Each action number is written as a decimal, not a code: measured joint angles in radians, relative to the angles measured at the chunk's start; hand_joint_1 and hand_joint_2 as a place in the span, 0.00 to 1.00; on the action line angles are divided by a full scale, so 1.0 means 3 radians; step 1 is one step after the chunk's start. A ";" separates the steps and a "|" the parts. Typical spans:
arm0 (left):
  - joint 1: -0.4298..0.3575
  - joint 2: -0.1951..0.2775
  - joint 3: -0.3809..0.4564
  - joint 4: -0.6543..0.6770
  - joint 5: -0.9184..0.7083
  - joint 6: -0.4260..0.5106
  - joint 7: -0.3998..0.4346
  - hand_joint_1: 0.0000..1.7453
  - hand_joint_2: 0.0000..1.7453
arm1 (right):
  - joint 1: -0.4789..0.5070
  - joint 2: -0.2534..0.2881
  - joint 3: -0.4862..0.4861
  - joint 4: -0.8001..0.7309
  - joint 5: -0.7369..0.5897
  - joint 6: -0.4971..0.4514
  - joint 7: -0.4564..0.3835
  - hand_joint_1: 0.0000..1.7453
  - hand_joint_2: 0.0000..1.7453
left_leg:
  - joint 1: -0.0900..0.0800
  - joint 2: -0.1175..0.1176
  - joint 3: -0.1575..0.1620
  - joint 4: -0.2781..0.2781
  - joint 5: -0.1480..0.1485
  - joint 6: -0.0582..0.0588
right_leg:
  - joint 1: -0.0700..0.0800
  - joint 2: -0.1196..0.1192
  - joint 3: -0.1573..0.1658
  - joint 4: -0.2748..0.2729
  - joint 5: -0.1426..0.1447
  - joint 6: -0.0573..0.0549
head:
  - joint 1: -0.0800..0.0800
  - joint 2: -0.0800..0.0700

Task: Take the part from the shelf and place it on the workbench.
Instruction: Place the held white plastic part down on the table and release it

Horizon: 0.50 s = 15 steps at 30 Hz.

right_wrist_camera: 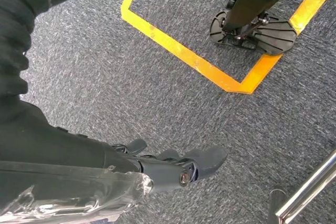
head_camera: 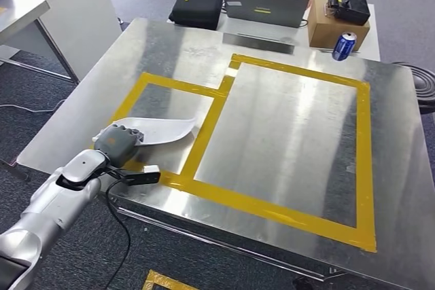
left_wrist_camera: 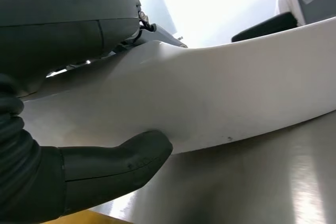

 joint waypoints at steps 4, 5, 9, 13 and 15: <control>-0.0061 0.0033 -0.0020 0.0066 0.0057 -0.0045 -0.0009 1.00 1.00 | 0.0008 0.0000 0.0000 0.0000 -0.0001 0.0001 -0.0015 0.00 1.00 | 0.0000 0.0000 -0.0002 0.0000 0.0000 0.0000 | 0.0000 0.0000 -0.0002 0.0001 -0.0001 -0.0001 | 0.0000 0.0000; -0.0077 0.0037 -0.0023 0.0077 0.0095 -0.0076 -0.0009 1.00 1.00 | 0.0008 0.0000 0.0000 0.0000 -0.0003 0.0000 -0.0019 0.00 1.00 | 0.0000 0.0000 -0.0002 0.0000 0.0000 0.0000 | 0.0000 -0.0001 -0.0003 0.0001 -0.0001 -0.0002 | 0.0000 0.0000; -0.0169 0.0046 -0.0031 0.0110 0.0215 -0.0214 0.0055 0.25 1.00 | 0.0014 -0.0005 -0.0002 0.0000 -0.0012 -0.0020 0.0013 0.00 0.25 | 0.0000 0.0000 -0.0003 0.0000 0.0001 -0.0001 | 0.0000 -0.0001 -0.0003 0.0001 -0.0001 -0.0002 | 0.0000 0.0000; -0.0246 0.0068 -0.0043 0.0121 0.0224 -0.0292 0.0188 0.00 1.00 | 0.0031 -0.0013 -0.0004 0.0000 -0.0024 -0.0022 0.0024 0.00 0.00 | 0.0000 0.0000 -0.0006 0.0000 0.0001 -0.0002 | 0.0000 -0.0001 -0.0006 0.0002 -0.0001 -0.0002 | 0.0000 0.0000; -0.0257 0.0084 -0.0052 0.0123 0.0224 -0.0293 0.0201 0.00 1.00 | 0.0034 -0.0014 -0.0005 0.0000 -0.0027 -0.0021 0.0022 0.00 0.00 | 0.0000 0.0000 -0.0007 0.0000 0.0001 -0.0002 | 0.0000 0.0000 -0.0008 0.0003 -0.0001 -0.0002 | 0.0000 0.0000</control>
